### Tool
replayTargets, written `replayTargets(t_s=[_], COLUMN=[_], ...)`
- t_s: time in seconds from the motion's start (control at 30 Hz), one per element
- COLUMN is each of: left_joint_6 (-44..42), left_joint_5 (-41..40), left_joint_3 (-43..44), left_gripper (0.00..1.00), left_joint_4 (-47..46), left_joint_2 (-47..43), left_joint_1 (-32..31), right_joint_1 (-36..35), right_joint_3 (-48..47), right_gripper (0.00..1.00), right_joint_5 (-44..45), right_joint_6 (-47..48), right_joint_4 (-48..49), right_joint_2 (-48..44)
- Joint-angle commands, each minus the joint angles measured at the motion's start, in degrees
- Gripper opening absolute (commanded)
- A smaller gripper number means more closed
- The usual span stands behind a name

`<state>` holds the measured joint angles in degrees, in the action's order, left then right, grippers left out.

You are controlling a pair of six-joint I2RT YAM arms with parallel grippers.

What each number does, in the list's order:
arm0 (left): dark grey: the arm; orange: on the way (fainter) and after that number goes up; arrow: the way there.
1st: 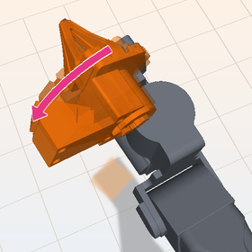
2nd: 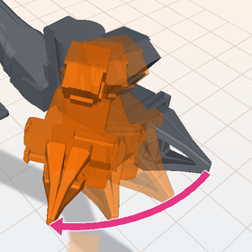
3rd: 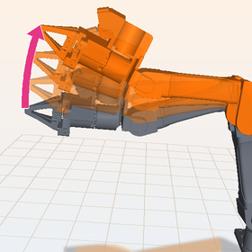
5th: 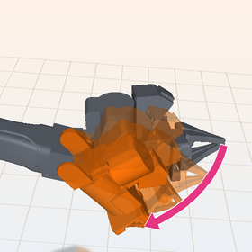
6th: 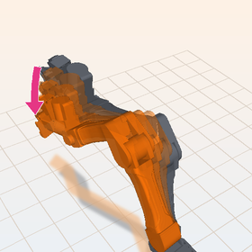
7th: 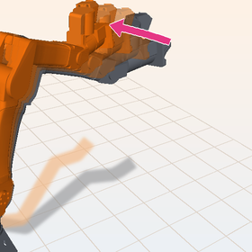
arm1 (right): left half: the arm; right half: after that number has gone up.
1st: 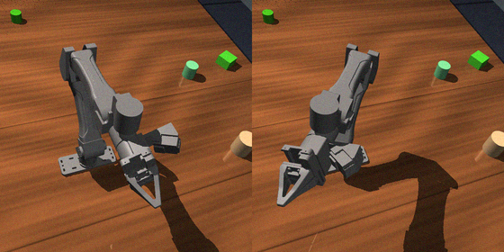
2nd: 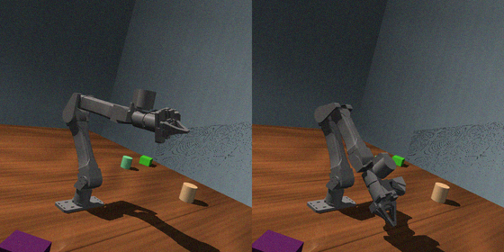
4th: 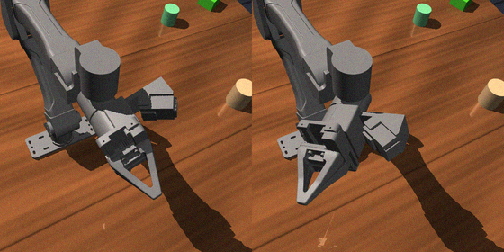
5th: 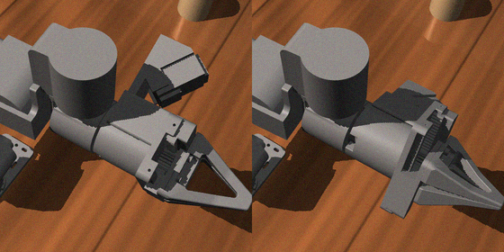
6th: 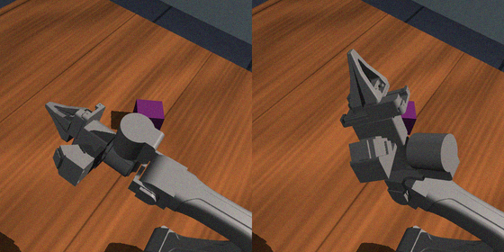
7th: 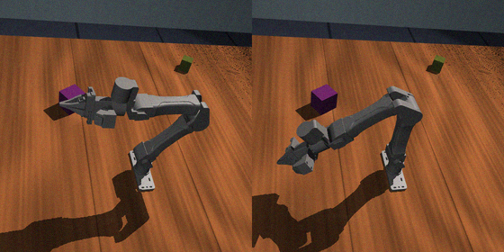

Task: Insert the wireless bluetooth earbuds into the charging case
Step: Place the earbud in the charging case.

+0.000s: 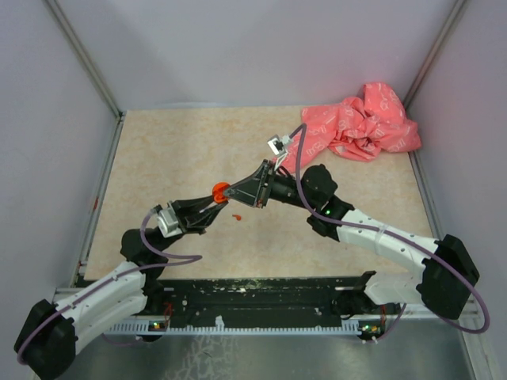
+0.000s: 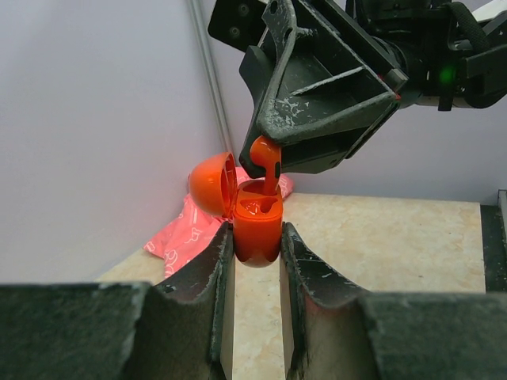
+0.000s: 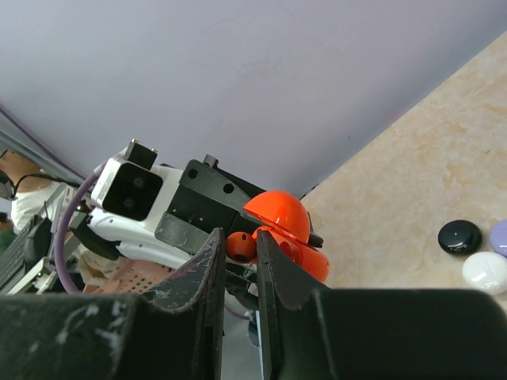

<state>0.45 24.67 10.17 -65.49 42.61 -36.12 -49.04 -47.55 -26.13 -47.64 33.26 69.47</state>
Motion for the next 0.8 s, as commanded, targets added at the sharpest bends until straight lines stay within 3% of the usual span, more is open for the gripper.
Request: replayTargets(t_s=[0.0,0.53,0.77], left_joint_6=[0.91,1.79,1.84], left_joint_5=[0.56,0.20,-0.45], left_joint_3=[-0.45,-0.88,-1.11], left_gripper=[0.00,0.00,0.00], left_joint_4=[-4.38,-4.99,-4.02], left_joint_2=[-1.41,-1.92,-2.22], left_joint_1=[0.33,0.35,0.35], right_joint_1=[-0.36,-0.38,-0.36], right_joint_3=[0.23,-0.68,-1.52], right_gripper=[0.18,0.24,0.35], right_joint_5=[3.31,8.98,8.91], right_joint_6=[1.32,2.81,4.06], right_joint_4=[-1.75,-8.69,-9.07], right_joint_2=[-1.16,-1.91,-2.27])
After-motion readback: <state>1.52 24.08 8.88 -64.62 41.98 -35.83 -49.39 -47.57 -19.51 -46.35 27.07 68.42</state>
